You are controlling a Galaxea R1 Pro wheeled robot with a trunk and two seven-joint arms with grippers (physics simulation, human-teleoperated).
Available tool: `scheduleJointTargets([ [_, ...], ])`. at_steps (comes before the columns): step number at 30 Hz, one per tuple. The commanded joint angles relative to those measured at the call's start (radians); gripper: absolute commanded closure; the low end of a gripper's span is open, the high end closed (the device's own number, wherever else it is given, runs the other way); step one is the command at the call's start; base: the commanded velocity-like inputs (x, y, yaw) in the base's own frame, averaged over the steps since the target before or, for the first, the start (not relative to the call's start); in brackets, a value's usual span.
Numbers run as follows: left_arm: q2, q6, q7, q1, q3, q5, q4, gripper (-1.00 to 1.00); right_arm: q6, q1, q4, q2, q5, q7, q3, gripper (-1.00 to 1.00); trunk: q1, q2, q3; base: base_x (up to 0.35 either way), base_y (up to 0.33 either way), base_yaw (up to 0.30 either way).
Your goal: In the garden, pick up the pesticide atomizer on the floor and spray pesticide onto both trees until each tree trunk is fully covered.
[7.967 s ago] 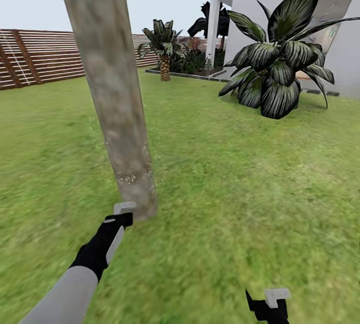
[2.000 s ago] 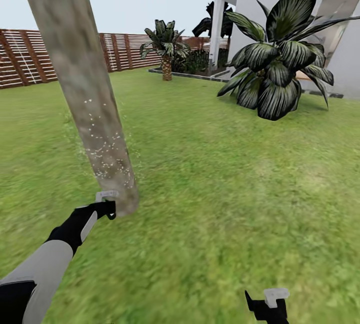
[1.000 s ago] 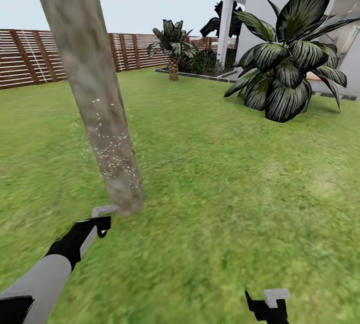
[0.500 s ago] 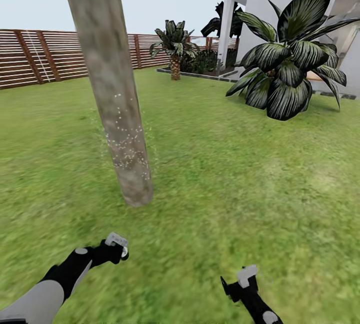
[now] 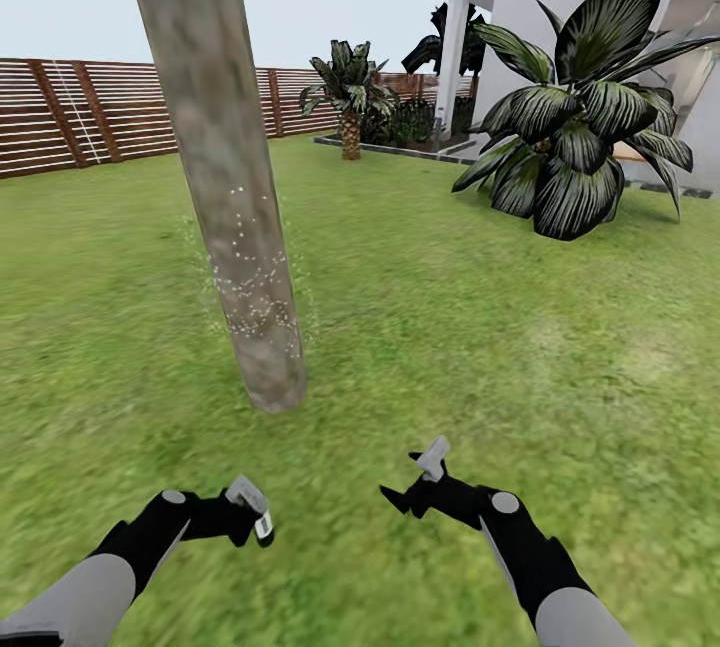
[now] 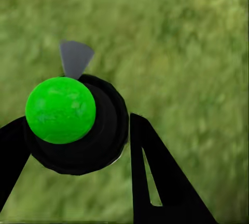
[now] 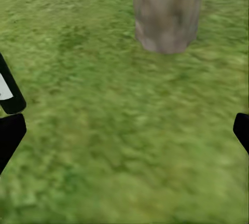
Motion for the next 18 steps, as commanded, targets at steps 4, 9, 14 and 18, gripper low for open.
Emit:
scheduleJointTargets([
  [4,-0.001,0.003,-0.097,-0.003,-0.079,-0.016,-0.003,1.0,0.0,0.0,0.001,0.001,0.003,0.007,0.002,-1.0,0.0,0.0,0.0,0.0,0.0,0.0],
  [9,-0.003,0.003,-0.146,-0.006,-0.204,-0.017,-0.004,1.0,0.003,-0.046,0.0,-0.001,0.01,0.153,0.169,-1.0,0.0,0.0,0.0,0.0,0.0,0.0],
  [14,-0.003,0.001,-0.155,-0.006,-0.292,-0.016,-0.004,1.0,0.004,-0.07,0.001,-0.001,0.011,0.167,0.302,-1.0,0.0,0.0,0.0,0.0,0.0,0.0],
  [18,-0.003,-0.003,-0.156,-0.006,-0.31,-0.015,-0.004,1.0,0.003,-0.071,0.002,-0.001,0.011,0.169,0.317,1.0,0.0,0.0,0.0,0.0,0.0,0.0],
])
